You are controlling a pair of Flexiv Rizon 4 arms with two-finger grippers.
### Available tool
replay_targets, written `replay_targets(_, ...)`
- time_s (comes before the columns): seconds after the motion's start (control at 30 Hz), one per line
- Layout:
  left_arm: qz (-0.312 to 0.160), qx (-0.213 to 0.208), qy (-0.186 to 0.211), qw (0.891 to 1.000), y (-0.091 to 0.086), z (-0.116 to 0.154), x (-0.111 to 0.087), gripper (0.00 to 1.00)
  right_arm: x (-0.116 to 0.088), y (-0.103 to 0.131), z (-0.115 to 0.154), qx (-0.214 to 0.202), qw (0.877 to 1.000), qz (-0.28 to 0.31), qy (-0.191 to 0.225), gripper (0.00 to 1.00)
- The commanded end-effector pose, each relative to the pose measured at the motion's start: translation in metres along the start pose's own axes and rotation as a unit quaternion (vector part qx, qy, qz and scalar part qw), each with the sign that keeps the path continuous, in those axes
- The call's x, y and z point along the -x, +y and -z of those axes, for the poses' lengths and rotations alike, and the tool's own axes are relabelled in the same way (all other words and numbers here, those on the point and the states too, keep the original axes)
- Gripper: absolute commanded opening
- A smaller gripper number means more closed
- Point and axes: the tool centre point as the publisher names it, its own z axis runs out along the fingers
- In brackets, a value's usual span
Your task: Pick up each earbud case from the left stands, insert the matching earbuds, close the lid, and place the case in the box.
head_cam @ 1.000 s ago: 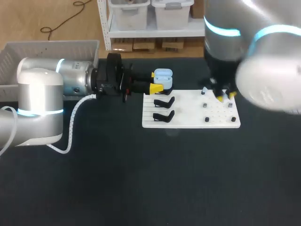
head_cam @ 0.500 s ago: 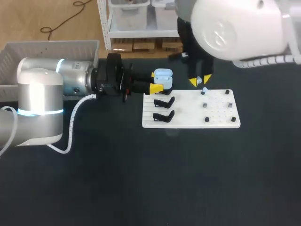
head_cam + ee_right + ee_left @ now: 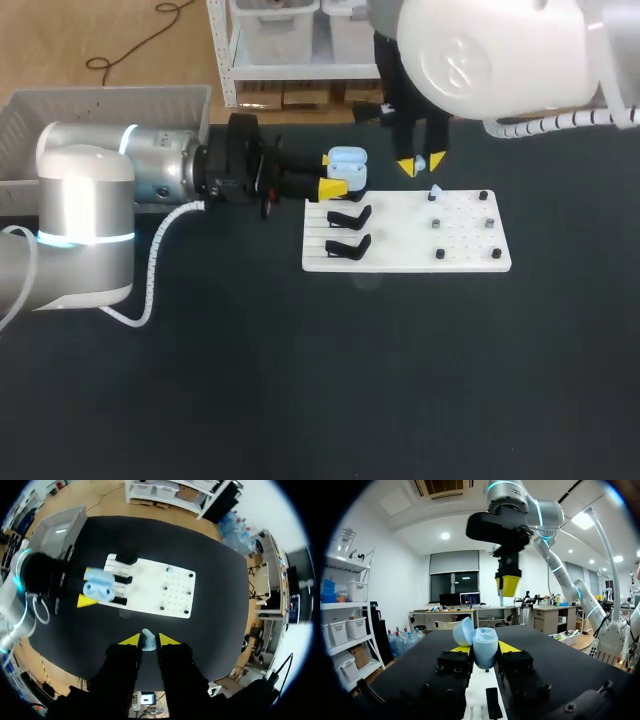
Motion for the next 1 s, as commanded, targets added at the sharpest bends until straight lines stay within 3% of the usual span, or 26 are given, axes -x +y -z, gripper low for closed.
replay_targets(0.03, -0.003, 0.000, -0.008, 1.000, -0.008, -0.007, -0.002, 0.00, 0.007, 0.011, -0.002, -0.027, 0.997, -0.077, 0.008, 0.00)
replay_targets(0.17, -0.005, 0.003, -0.015, 1.000, -0.012, -0.011, -0.004, 0.00, 0.015, 0.014, -0.001, -0.037, 0.989, -0.146, 0.011, 0.00)
replay_targets(0.2, -0.005, 0.004, -0.016, 1.000, -0.013, -0.012, -0.005, 0.00, 0.015, 0.015, 0.001, -0.023, 0.985, -0.168, 0.015, 0.00)
replay_targets(0.33, -0.019, 0.004, -0.009, 1.000, -0.017, -0.017, -0.011, 0.00, 0.014, 0.013, -0.004, -0.030, 0.971, -0.230, 0.060, 0.00)
replay_targets(0.43, -0.021, 0.004, -0.006, 1.000, -0.019, -0.020, -0.015, 0.00, 0.012, 0.013, -0.011, -0.011, 0.964, -0.257, 0.074, 0.00)
replay_targets(0.63, -0.022, 0.002, -0.002, 1.000, -0.019, -0.024, -0.018, 0.00, 0.004, 0.013, -0.019, -0.001, 0.956, -0.279, 0.091, 0.00)
replay_targets(1.0, -0.023, 0.004, -0.001, 1.000, -0.017, -0.026, -0.018, 0.00, 0.004, 0.013, -0.019, -0.001, 0.956, -0.279, 0.091, 0.00)
